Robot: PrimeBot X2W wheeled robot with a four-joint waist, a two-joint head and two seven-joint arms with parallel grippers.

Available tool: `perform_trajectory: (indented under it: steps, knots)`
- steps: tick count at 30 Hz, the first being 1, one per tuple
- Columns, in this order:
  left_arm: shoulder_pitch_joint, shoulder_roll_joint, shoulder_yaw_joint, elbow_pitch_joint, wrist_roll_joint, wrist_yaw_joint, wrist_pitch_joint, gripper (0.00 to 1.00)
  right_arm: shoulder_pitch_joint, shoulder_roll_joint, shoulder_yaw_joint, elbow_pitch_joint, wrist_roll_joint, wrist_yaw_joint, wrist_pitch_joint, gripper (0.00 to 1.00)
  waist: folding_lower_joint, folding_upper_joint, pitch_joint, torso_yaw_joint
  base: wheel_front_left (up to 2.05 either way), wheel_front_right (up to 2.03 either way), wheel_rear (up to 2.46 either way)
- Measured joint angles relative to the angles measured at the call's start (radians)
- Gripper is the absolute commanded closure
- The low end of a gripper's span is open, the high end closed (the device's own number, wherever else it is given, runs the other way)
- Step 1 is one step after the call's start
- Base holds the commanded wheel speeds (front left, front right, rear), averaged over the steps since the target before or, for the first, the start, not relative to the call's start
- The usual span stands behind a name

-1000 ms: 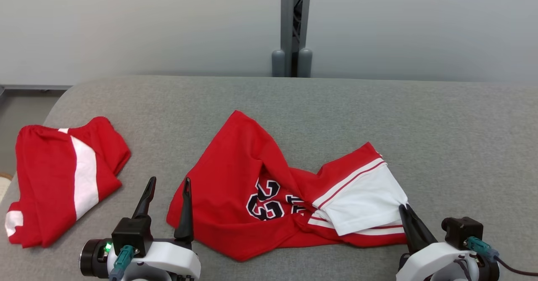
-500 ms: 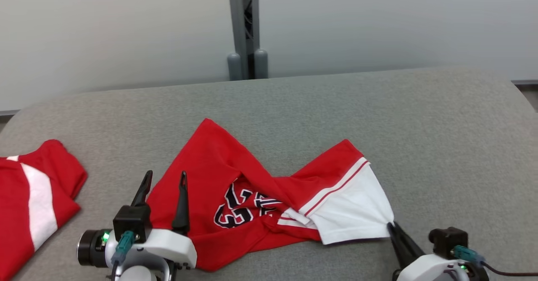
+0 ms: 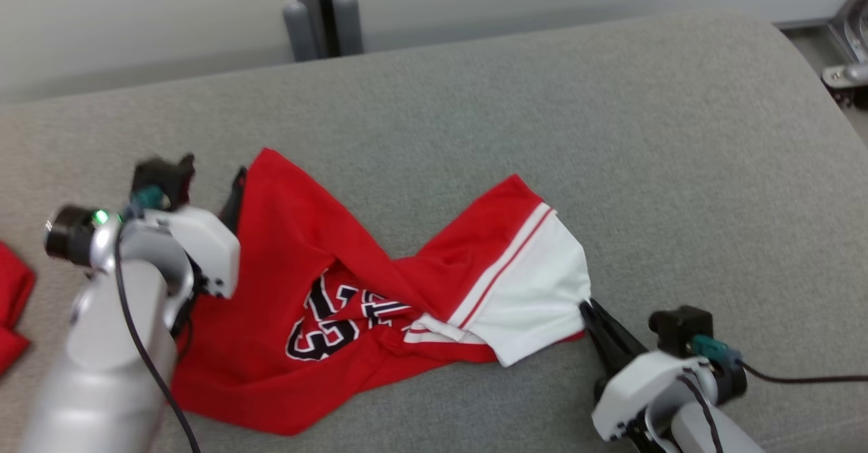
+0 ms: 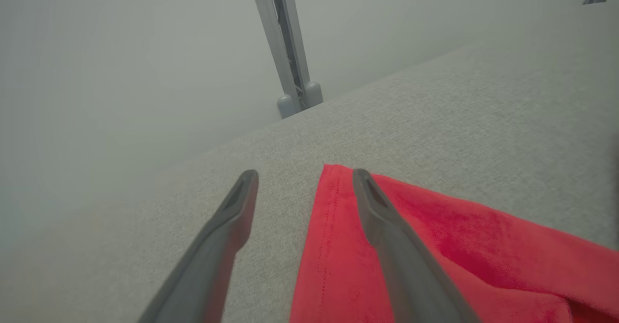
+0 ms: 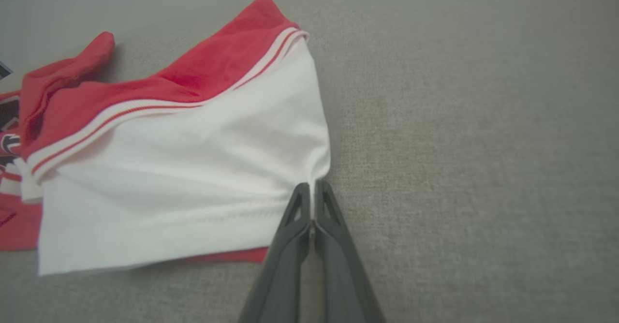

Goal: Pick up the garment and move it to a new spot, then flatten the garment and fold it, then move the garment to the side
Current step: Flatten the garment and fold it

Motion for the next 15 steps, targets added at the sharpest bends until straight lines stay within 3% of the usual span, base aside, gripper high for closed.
perform_trajectory:
  steps: [4, 8, 11, 15]
  knots:
    - [-0.116, 0.039, -0.061, 0.072, -0.033, -0.023, 0.097, 0.0, -0.052, 0.011, 0.028, 0.002, 0.011, 0.0, -0.01, 1.0, 0.0, 0.0, 0.045, -0.026, 0.0, 0.0, 0.0]
    - [-0.212, 0.073, -0.292, 0.078, -0.197, -0.026, 0.231, 0.0, -0.1, 0.021, 0.068, 0.004, 0.037, 0.0, -0.016, 1.0, 0.0, 0.0, 0.097, -0.063, 0.0, 0.0, 0.0]
    - [-0.265, 0.156, -0.444, 0.028, -0.349, -0.026, 0.34, 0.0, -0.123, 0.024, 0.091, 0.005, 0.053, 0.0, -0.022, 1.0, 0.0, 0.0, 0.13, -0.088, 0.0, 0.0, 0.0]
    - [-0.34, 0.271, -0.58, -0.017, -0.474, -0.026, 0.435, 0.0, -0.141, 0.029, 0.102, -0.017, 0.069, 0.002, -0.024, 1.0, 0.0, 0.0, 0.17, -0.114, 0.0, 0.0, 0.0]
